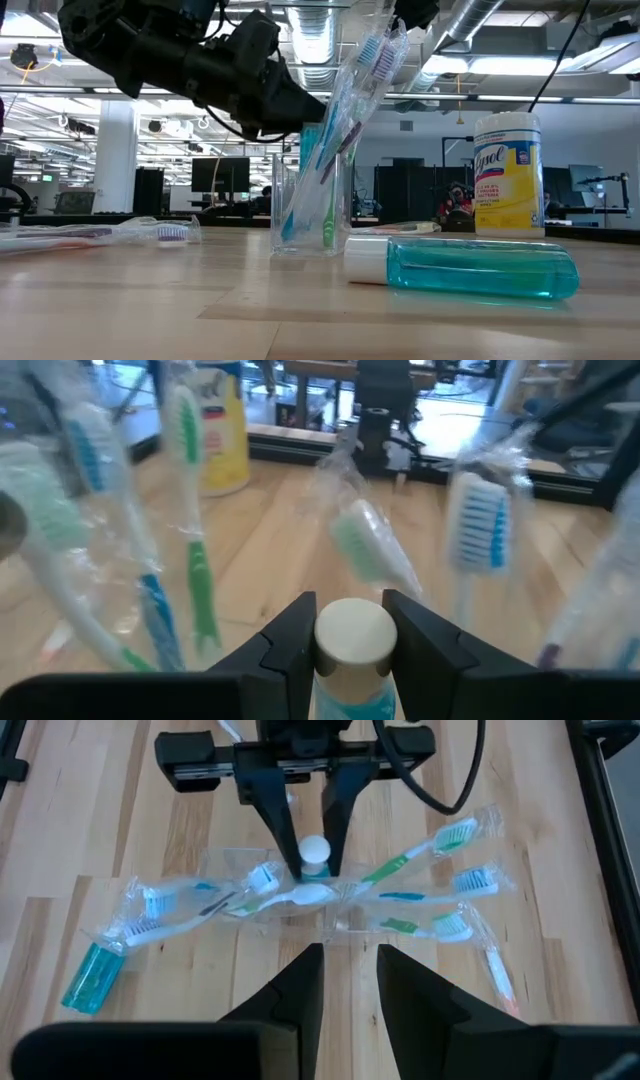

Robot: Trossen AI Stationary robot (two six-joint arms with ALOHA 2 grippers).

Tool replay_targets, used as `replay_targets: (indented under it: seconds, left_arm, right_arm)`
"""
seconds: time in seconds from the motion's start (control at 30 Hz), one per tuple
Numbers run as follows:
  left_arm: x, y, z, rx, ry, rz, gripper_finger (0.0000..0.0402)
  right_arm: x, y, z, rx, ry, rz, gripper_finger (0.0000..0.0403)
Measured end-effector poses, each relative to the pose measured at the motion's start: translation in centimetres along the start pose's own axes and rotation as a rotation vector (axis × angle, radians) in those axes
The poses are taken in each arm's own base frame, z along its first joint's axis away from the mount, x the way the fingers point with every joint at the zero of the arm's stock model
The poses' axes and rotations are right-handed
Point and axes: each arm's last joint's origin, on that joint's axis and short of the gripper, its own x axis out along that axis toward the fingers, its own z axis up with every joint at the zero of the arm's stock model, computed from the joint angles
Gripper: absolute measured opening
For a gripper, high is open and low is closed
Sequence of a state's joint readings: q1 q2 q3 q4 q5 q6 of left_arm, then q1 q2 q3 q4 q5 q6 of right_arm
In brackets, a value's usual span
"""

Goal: Pick & Place toothbrushing station
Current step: Put the left blue mouthwash into the transparent organizer

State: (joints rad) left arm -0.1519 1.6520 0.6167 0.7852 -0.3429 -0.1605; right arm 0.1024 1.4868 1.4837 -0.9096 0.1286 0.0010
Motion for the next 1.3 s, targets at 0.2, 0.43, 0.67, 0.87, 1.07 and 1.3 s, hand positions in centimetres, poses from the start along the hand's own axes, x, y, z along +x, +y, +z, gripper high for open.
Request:
replay_targets:
  seconds: [0.2,0.43,0.67,0.87,1.07,1.3]
  left_arm:
    - [0.2,-0.3,-0.8,0.011,0.037,-0.036,0.0103]
    - [0.8,0.0,-2.2,0.026,0.087,-0.019,0.0103]
    - [0.9,0.0,-2.2,0.025,0.086,-0.019,0.0104]
    - [0.9,0.0,-2.2,0.025,0.086,-0.019,0.0109]
    - [0.9,0.0,-2.2,0.021,0.085,-0.019,0.0120]
    - [0.9,-0.1,-2.2,0.019,0.086,-0.021,0.0132]
  right_arm:
    - [0.0,0.0,0.0,0.000,-0.001,0.000,0.0087]
    - [0.0,0.0,0.0,0.000,-0.004,0.000,0.0087]
    - [0.0,0.0,0.0,0.000,-0.004,0.000,0.0087]
    - [0.0,0.0,0.0,0.000,-0.005,0.000,0.0087]
    - [0.0,0.0,0.0,0.000,-0.004,0.000,0.0087]
    - [0.0,0.0,0.0,0.000,-0.005,0.000,0.0087]
